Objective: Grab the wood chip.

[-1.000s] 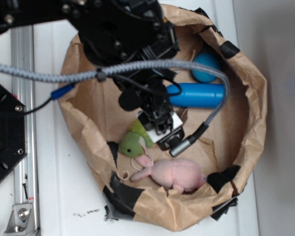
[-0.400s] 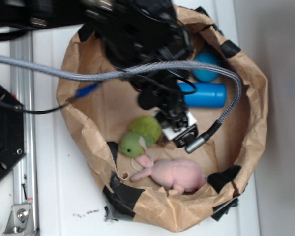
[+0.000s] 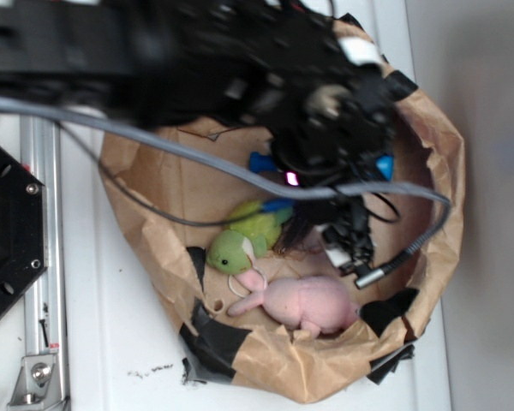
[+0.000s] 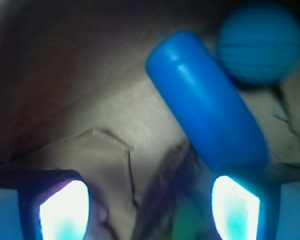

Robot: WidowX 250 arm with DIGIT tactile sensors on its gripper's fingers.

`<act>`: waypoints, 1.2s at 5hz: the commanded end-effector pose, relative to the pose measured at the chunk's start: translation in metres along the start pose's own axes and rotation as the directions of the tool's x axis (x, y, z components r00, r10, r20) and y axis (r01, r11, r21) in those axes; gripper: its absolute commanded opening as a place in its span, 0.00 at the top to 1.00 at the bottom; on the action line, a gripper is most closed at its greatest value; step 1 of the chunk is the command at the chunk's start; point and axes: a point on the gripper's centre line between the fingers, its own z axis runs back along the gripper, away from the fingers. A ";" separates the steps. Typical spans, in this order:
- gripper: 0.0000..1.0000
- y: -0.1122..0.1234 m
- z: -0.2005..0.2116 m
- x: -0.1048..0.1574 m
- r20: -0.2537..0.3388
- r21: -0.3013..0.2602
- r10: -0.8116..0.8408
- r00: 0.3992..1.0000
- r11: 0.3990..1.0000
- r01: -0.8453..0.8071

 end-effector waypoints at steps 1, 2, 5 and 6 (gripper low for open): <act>0.00 0.009 -0.004 -0.008 -0.155 0.076 0.149 0.977 0.987 -0.138; 0.00 0.021 0.012 -0.022 -0.120 0.098 0.154 0.981 0.985 -0.143; 0.00 0.044 0.030 -0.015 -0.006 -0.012 0.065 0.998 0.998 -0.065; 0.00 0.044 0.030 -0.015 -0.006 -0.012 0.065 0.998 0.998 -0.065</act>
